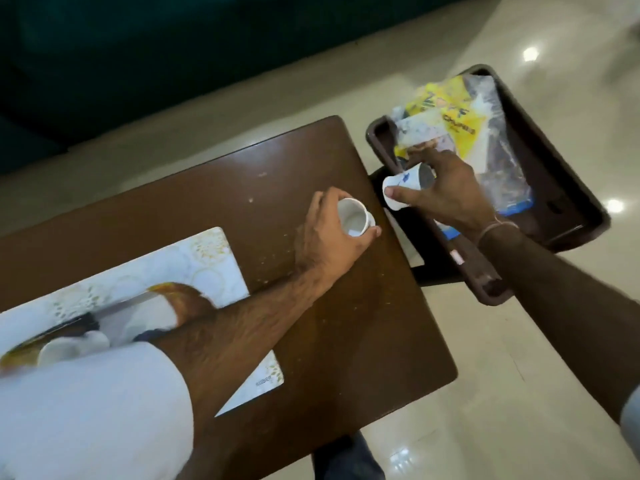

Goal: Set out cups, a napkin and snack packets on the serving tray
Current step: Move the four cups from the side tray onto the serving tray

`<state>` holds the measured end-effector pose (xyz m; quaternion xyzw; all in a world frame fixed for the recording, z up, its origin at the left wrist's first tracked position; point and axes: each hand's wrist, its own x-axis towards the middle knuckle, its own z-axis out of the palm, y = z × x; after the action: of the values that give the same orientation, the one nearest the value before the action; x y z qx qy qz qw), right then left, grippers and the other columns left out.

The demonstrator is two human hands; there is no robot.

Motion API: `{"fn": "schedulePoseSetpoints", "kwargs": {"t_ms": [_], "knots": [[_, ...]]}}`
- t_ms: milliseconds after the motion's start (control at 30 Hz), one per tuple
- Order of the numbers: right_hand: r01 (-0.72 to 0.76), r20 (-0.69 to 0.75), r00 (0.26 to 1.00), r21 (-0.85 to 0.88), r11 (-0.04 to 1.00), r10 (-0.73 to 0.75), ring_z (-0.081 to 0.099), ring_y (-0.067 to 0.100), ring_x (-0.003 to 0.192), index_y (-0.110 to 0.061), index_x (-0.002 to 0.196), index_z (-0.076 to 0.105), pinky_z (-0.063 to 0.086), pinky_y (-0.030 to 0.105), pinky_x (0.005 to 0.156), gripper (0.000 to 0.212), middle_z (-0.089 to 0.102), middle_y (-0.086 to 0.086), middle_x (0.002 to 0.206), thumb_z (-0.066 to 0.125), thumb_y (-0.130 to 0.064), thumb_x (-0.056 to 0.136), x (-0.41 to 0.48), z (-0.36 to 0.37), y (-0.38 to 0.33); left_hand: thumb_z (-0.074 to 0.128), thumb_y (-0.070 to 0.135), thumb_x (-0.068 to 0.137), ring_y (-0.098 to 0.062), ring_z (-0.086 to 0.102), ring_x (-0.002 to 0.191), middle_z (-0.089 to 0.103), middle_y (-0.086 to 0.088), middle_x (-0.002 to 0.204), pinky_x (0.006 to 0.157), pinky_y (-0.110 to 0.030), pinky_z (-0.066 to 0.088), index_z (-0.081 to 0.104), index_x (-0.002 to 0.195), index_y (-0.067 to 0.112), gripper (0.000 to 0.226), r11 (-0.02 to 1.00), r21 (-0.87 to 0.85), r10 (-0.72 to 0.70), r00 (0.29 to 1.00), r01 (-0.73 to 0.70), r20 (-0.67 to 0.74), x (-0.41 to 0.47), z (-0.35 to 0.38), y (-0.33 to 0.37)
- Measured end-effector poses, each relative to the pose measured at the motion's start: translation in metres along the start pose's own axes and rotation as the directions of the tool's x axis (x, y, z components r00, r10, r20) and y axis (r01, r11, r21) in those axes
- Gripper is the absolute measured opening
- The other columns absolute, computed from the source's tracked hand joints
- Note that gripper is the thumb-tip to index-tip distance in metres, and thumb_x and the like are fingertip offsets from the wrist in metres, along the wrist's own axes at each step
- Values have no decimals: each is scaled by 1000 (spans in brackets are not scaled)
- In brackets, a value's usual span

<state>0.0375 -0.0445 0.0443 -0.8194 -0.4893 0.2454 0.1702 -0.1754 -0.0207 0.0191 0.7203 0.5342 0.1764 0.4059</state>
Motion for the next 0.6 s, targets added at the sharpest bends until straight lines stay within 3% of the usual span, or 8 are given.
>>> {"fn": "schedulePoseSetpoints", "kwargs": {"t_ms": [100, 233, 400, 500, 600], "knots": [[36, 114, 993, 18, 999, -38, 63, 21, 95, -19, 106, 67, 47, 27, 77, 60, 66, 4, 105, 89, -52, 61, -6, 34, -51, 83, 55, 68, -4, 51, 93, 59, 13, 109, 71, -23, 43, 49, 114, 33, 61, 987, 41, -152, 988, 153, -40, -21, -37, -30], [59, 241, 969, 9, 998, -59, 62, 23, 102, -21, 118, 62, 56, 38, 90, 73, 61, 6, 117, 93, -43, 55, -25, 85, -119, 84, 50, 71, -8, 55, 96, 63, 7, 117, 75, -25, 46, 50, 118, 32, 61, 947, 51, -310, 944, 317, -112, -56, -87, -74], [135, 364, 923, -13, 991, -121, 56, 28, 109, -16, 127, 56, 50, 33, 88, 80, 55, 10, 125, 94, -33, 59, -53, 144, -195, 86, 43, 71, -17, 60, 108, 62, 3, 123, 79, -23, 44, 49, 124, 25, 66, 891, 16, -440, 872, 453, -213, -107, -135, -121], [207, 429, 884, -4, 978, -185, 54, 28, 114, -20, 127, 56, 47, 28, 87, 73, 53, 10, 131, 91, -26, 64, -73, 175, -230, 84, 38, 73, -22, 61, 109, 62, 0, 121, 86, -32, 51, 49, 122, 23, 62, 855, 9, -500, 828, 519, -254, -138, -151, -145], [287, 487, 839, -19, 958, -242, 54, 32, 117, -19, 130, 54, 49, 30, 89, 71, 51, 13, 133, 87, -18, 67, -91, 202, -259, 83, 29, 70, -26, 61, 107, 62, -2, 117, 81, -36, 53, 48, 118, 22, 60, 812, -44, -565, 763, 582, -314, -161, -162, -162]]}}
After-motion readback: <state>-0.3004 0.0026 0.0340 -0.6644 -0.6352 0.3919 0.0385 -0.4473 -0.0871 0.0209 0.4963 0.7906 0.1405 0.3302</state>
